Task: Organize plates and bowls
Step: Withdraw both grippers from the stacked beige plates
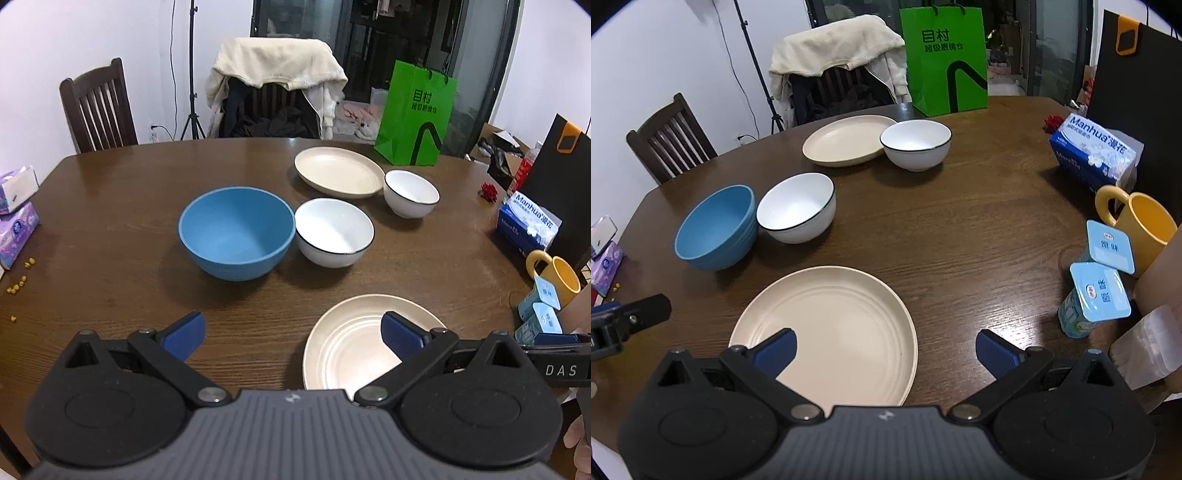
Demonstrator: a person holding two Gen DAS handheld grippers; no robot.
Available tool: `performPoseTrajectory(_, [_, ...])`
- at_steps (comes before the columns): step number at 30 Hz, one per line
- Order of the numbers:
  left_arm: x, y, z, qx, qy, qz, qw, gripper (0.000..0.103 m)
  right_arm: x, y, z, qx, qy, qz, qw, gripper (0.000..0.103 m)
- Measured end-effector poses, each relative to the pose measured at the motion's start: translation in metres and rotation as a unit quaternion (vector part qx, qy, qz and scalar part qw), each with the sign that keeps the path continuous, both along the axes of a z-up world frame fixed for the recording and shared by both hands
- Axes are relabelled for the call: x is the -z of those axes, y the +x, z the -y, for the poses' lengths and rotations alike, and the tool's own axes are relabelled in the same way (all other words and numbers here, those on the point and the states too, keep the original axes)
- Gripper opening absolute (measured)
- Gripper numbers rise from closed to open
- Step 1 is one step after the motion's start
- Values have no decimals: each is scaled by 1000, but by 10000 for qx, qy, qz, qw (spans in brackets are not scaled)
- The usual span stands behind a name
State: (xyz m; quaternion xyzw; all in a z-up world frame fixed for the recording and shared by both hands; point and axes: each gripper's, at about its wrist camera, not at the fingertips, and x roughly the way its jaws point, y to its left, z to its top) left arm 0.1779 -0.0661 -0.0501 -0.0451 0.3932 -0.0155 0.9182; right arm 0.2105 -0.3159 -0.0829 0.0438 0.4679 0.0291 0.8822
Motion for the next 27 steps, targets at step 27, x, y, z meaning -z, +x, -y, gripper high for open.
performPoseTrajectory(27, [-77, 1, -36, -397, -80, 581, 9975, 103, -70, 13, -24, -454, -9, 480, 9978, 103])
